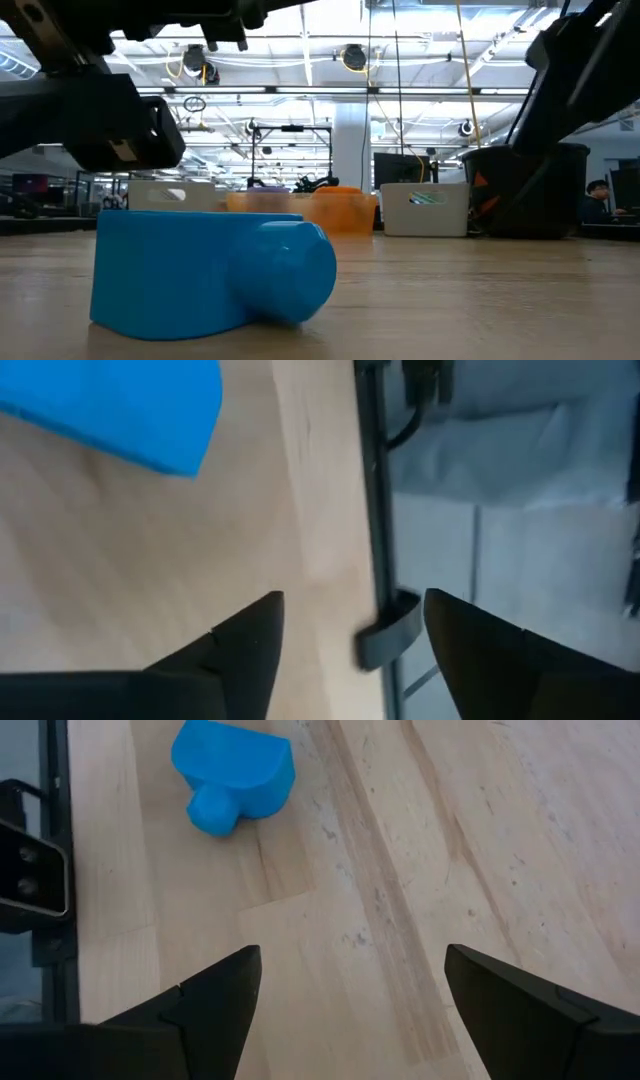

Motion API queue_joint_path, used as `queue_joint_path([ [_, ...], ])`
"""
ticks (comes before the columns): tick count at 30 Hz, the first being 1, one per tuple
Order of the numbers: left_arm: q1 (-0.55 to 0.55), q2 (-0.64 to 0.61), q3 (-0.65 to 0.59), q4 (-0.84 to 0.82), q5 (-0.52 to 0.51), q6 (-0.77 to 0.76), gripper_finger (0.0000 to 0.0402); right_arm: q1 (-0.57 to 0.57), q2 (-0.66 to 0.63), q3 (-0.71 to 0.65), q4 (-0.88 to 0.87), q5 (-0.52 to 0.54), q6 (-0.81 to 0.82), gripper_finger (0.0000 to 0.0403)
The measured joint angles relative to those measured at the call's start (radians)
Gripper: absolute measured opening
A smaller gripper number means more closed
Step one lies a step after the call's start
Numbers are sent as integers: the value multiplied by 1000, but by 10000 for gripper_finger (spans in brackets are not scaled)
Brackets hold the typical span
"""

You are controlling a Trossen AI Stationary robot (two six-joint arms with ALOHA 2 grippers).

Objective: Pick & Place Toys
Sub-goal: Put the blue game piece into the right gray bin

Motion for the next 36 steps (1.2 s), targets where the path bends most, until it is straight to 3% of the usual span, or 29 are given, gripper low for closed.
queue_joint_path([
  [5,0,0,-18,91,22,-103,262,22,0,0,0,1,14,304],
  [10,0,-63,-127,220,42,-217,263,64,0,0,0,29,66,304],
  [16,-1,-211,-373,710,-166,-490,248,96,0,0,6,132,113,304],
  [20,-10,-223,-518,976,-240,-678,237,86,1,0,11,129,107,304],
  [25,-25,-223,-582,1017,-331,-792,233,64,1,0,35,128,58,304],
  [36,1,-222,-580,952,-419,-780,232,14,1,0,79,126,-13,304],
])
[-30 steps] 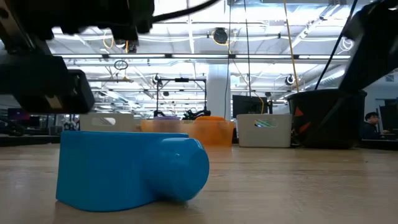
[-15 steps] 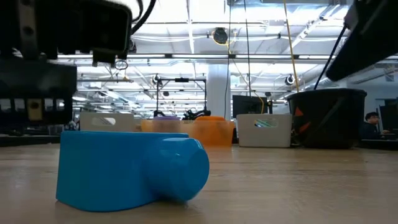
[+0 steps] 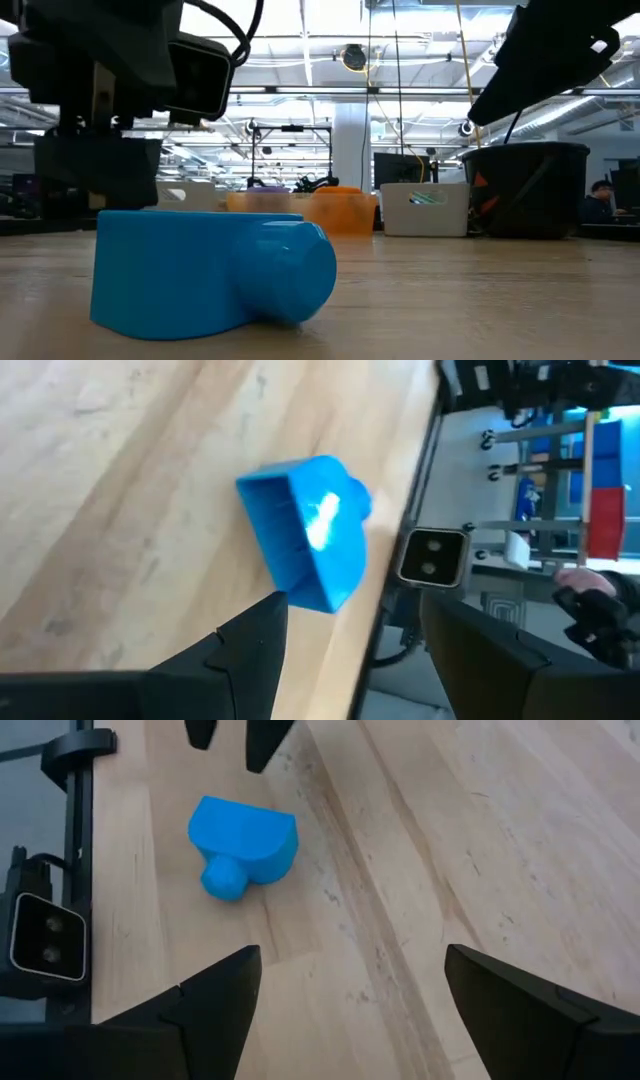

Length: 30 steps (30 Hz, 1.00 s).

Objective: Pick & Place Toys
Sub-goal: Put the blue game piece into the right gray bin

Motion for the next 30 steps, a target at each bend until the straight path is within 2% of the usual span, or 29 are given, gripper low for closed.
queue_joint_path([
  [7,29,4,0,-13,0,8,232,-9,0,0,30,-1,-38,304],
  [17,31,107,9,171,33,-56,232,-13,0,0,36,0,-35,304],
  [30,24,190,93,164,45,-52,232,-13,0,0,40,0,-33,304],
])
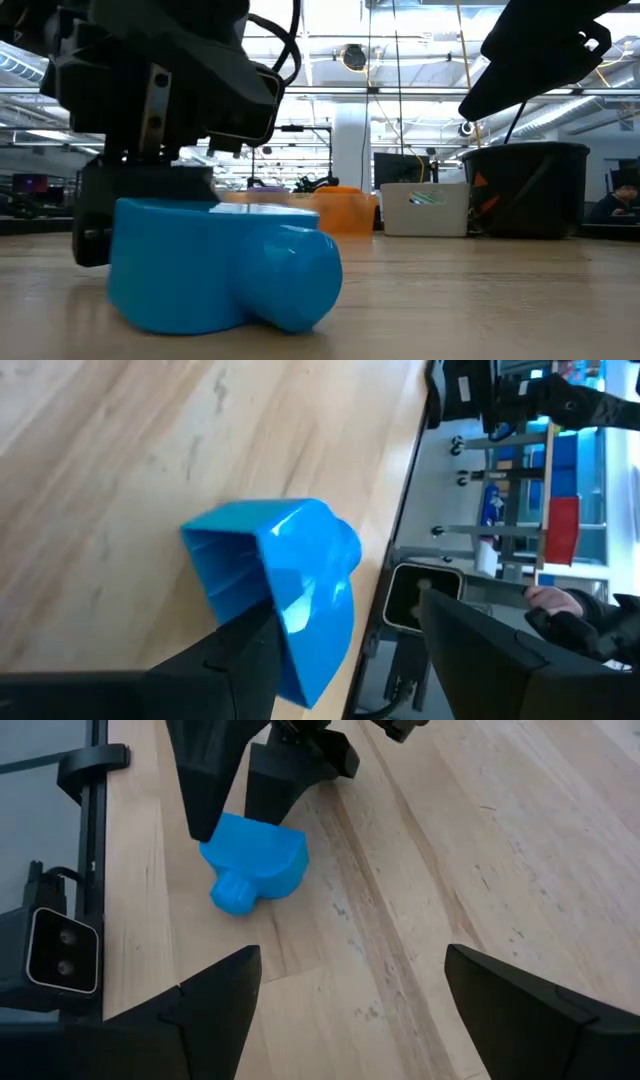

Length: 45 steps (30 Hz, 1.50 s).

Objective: Pick & Place Toys
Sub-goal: Put the blue game piece into the right gray bin

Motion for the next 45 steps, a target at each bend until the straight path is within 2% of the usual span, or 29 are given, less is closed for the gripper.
queue_joint_path([
  [3,0,0,11,-5,-16,8,220,0,0,0,0,0,1,304],
  [6,0,0,11,-15,-19,7,185,0,0,0,0,0,4,304],
  [15,0,0,12,-35,-16,50,16,0,0,0,0,0,24,304],
  [20,15,-4,11,10,27,78,11,0,0,0,0,0,27,304],
  [25,31,-84,11,43,59,151,7,0,-4,0,81,0,19,304],
  [31,43,-198,12,-12,23,258,5,-23,-50,0,229,0,-39,304],
  [35,47,-270,12,-111,-33,335,4,-51,-110,0,283,1,-71,304],
  [40,64,-336,12,-105,-86,400,3,-105,-170,0,358,-3,-120,304],
  [42,64,-355,12,-113,-113,422,4,-138,-182,0,394,-54,-134,304],
  [45,60,-389,12,-111,-142,458,3,-194,-184,0,444,-196,-131,304],
])
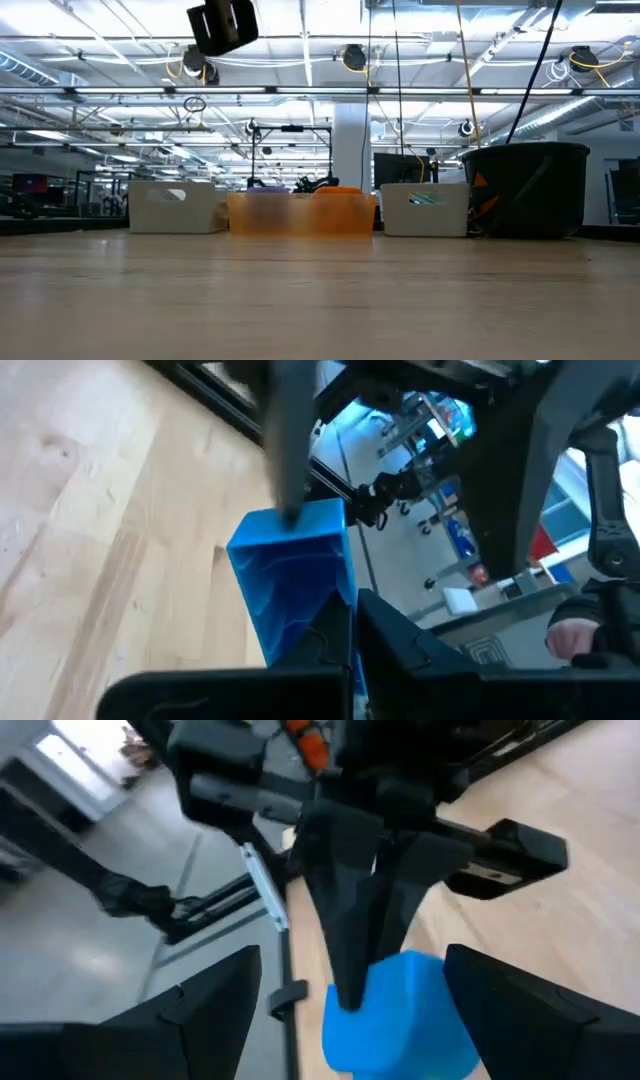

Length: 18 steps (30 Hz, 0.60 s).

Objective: Pick & Place Toys
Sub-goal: Put the blue game piece into the right gray bin

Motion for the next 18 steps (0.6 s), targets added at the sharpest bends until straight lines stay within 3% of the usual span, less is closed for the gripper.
queue_joint_path([
  [3,-4,-21,0,-6,-23,24,3,-45,1,0,31,-85,0,304],
  [18,-47,-81,-1,-64,-150,82,3,-114,1,-5,-42,-146,25,303],
])
